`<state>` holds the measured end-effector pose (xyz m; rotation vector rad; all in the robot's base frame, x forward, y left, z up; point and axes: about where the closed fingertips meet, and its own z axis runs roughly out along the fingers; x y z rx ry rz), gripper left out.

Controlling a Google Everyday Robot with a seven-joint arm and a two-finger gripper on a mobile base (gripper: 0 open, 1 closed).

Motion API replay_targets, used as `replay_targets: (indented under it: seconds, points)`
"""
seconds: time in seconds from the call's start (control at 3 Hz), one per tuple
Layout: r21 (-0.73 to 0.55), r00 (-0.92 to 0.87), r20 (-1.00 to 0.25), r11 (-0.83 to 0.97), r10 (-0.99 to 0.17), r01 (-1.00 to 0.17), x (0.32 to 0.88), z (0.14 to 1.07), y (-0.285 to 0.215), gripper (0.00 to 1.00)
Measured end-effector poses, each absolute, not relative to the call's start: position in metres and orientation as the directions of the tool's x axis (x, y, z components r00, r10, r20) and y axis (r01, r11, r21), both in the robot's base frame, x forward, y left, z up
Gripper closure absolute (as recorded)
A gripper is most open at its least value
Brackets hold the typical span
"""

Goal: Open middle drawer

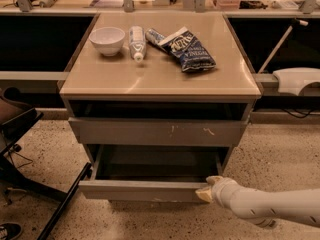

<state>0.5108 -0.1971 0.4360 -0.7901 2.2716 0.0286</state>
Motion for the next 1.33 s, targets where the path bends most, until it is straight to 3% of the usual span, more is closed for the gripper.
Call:
replay_targets:
  seconds: [1.33]
  points:
    - [-0.205,-0.558,-0.638,0.815,-0.531,-0.542,0.4977,0.4395,-0.1982,1.0]
